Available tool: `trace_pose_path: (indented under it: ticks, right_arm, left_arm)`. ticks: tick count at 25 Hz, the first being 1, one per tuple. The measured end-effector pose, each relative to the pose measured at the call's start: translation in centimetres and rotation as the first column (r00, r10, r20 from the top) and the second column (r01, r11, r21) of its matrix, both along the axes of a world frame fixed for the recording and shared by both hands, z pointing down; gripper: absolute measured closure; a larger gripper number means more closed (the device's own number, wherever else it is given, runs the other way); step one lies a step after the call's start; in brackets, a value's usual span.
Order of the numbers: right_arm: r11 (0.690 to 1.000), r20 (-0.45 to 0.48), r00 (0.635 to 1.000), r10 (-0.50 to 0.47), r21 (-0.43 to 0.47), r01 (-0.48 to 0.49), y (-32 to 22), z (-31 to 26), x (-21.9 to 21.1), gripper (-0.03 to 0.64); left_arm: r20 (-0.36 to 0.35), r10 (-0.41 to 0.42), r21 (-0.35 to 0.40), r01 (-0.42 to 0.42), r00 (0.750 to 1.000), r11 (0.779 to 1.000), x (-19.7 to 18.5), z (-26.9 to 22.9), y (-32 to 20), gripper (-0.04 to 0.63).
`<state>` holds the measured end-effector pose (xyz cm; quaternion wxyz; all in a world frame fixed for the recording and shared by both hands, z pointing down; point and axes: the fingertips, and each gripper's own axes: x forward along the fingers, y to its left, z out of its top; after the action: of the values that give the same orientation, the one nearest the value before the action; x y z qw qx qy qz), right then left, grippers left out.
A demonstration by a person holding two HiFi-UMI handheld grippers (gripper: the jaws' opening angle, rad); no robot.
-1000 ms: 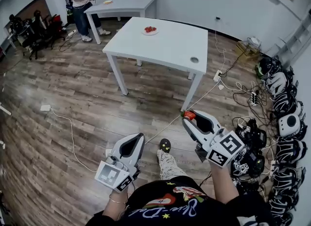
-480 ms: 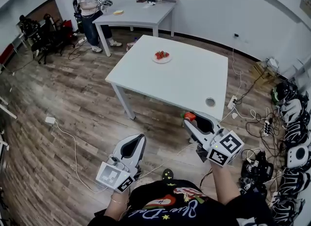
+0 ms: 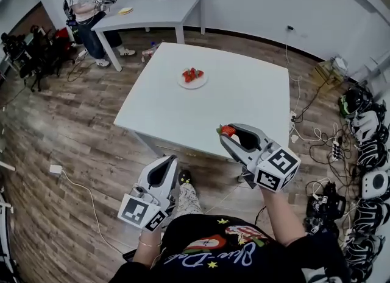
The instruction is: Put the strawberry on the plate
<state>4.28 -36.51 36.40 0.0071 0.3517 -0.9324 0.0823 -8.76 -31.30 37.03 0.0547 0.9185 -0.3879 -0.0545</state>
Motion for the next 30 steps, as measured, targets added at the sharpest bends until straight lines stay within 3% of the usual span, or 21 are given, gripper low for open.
trace_pose_path:
  ticks: [4,10,15,21,30]
  right_arm:
    - [0.999,-0.064,0.997,0.046,-0.020,-0.048,-9.2,1.5,-0.9,0.471]
    - [0.986,-0.205,0.974,0.098,-0.115,-0.123,-23.0,5.7,-3.5,0.471]
    - [0.969,-0.377,0.922,0.085,-0.186,-0.165,-31.5,11.4,-5.2,0.471]
    - [0.944,-0.603,0.797,0.021,-0.251,-0.215,-36.5,18.7,-4.6,0.471]
    - [0.908,-0.645,0.764,-0.034,-0.339,-0.247,-39.2,23.3,-4.2,0.471]
  left_arm:
    - [0.001,0.069,0.006,-0.069,0.998,0.998,-0.4,0.0,-8.7,0.597]
    - [0.019,0.134,-0.048,-0.133,0.991,0.990,-3.0,0.8,-20.3,0.597]
    - [0.019,0.159,-0.075,-0.157,0.987,0.985,-4.9,1.5,-27.6,0.597]
    - [0.000,0.169,-0.144,-0.167,0.986,0.975,-6.4,3.6,-32.5,0.597]
    - [-0.041,0.146,-0.207,-0.151,0.988,0.967,-8.0,5.6,-36.1,0.597]
